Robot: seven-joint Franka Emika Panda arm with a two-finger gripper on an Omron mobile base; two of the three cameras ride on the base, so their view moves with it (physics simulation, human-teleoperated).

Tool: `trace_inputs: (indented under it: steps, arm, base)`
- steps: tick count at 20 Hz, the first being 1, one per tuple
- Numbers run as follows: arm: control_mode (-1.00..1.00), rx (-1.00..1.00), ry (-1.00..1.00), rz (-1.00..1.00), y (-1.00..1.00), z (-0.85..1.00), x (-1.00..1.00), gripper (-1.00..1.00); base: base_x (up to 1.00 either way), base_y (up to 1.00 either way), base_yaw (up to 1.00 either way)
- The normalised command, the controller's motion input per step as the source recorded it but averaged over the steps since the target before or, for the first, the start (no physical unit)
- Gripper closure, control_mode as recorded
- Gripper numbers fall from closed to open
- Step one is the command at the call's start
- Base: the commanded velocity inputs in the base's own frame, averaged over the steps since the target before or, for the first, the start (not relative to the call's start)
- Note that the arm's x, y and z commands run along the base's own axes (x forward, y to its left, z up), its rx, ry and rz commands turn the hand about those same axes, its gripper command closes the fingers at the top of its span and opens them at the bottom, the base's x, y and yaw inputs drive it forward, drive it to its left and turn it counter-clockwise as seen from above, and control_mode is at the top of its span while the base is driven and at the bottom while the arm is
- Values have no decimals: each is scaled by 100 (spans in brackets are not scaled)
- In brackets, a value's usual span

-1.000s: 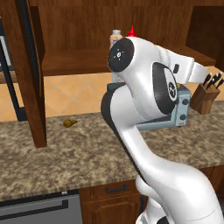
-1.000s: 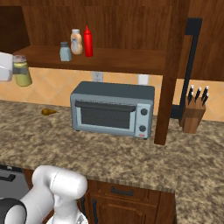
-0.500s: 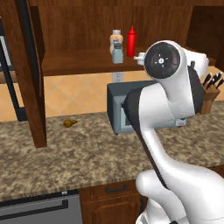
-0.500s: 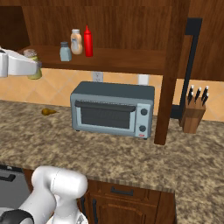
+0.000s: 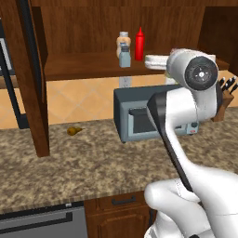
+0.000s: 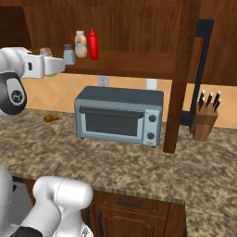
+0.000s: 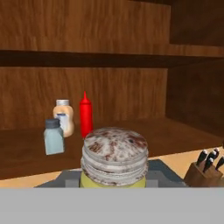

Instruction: Put the shaker and condiment bottle from the counter next to their counterparts in the cabinet.

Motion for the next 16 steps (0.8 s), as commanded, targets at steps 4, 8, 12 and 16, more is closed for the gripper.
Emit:
trace_inputs:
  steps: [4, 8, 12, 16]
  arm:
    - [-100, -2, 8, 13, 5, -2, 65, 100]
    - [-100, 0, 15, 9, -1, 1, 92, 100]
    - [-100, 0, 0, 19, -3, 0, 61, 100]
    - [-100, -3, 0, 24, -2, -13, 8, 100]
  base:
    - [0, 0, 0]
    - [0, 0, 0]
    - [0, 0, 0]
    - [0, 0, 0]
